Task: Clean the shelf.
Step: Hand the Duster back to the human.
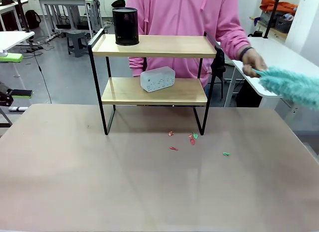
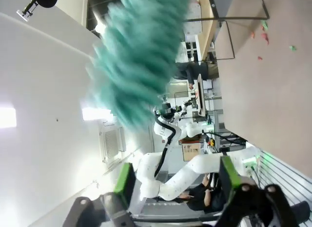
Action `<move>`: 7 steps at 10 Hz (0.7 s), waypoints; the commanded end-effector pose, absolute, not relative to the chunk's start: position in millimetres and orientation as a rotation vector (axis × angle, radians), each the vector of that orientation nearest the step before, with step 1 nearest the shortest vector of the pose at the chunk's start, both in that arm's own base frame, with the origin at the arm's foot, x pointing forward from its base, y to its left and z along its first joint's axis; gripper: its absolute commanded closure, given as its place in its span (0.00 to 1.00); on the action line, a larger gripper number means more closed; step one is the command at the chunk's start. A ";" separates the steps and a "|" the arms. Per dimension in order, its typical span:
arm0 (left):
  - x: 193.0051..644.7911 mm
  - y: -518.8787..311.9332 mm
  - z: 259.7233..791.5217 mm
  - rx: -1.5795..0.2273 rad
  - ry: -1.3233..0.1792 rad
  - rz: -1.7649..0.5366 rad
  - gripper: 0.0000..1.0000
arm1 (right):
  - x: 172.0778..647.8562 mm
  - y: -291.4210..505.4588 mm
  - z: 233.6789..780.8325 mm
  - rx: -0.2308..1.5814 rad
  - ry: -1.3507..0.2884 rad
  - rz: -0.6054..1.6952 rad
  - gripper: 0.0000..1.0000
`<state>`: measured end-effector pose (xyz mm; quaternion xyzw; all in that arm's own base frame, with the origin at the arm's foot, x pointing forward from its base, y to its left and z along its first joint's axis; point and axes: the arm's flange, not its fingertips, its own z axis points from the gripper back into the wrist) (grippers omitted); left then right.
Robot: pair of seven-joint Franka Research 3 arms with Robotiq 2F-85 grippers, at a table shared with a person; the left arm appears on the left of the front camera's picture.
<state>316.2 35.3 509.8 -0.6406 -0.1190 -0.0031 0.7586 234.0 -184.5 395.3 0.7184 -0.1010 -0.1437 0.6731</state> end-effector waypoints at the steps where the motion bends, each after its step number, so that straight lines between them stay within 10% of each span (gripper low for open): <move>1: 314.9 38.0 511.7 -1.396 -0.254 -0.014 0.03 | 230.8 -138.3 404.5 1.598 -0.164 -0.270 0.00; 5: 314.9 38.0 511.7 -1.396 -0.254 -0.014 0.03 | 274.1 28.3 398.7 1.454 0.006 -0.154 0.00; 7: 314.9 38.0 511.7 -1.396 -0.254 -0.014 0.03 | 281.6 67.5 404.6 1.573 -0.218 -0.224 0.00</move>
